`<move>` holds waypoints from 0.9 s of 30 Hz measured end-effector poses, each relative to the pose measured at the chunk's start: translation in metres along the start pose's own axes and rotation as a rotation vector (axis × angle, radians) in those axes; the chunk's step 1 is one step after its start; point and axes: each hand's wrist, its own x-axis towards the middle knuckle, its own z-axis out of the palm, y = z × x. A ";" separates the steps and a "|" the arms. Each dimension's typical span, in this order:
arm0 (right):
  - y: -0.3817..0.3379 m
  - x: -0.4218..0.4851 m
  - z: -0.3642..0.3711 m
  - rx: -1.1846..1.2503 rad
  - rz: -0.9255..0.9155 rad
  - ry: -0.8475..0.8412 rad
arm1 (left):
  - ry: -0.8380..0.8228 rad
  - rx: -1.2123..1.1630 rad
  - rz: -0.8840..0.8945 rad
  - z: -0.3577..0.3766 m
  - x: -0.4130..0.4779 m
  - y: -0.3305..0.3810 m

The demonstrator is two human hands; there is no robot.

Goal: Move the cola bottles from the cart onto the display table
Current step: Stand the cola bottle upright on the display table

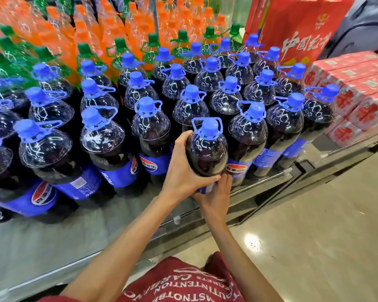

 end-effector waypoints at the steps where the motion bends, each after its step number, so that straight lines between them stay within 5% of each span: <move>1: -0.001 0.000 0.000 0.014 0.003 0.002 | 0.003 0.006 0.013 0.001 0.000 -0.001; 18: -0.003 -0.009 0.000 0.067 0.000 0.085 | -0.165 0.107 0.071 -0.021 0.004 -0.006; 27: -0.003 -0.012 0.004 -0.017 0.001 0.096 | -0.123 0.111 0.085 -0.018 0.001 -0.009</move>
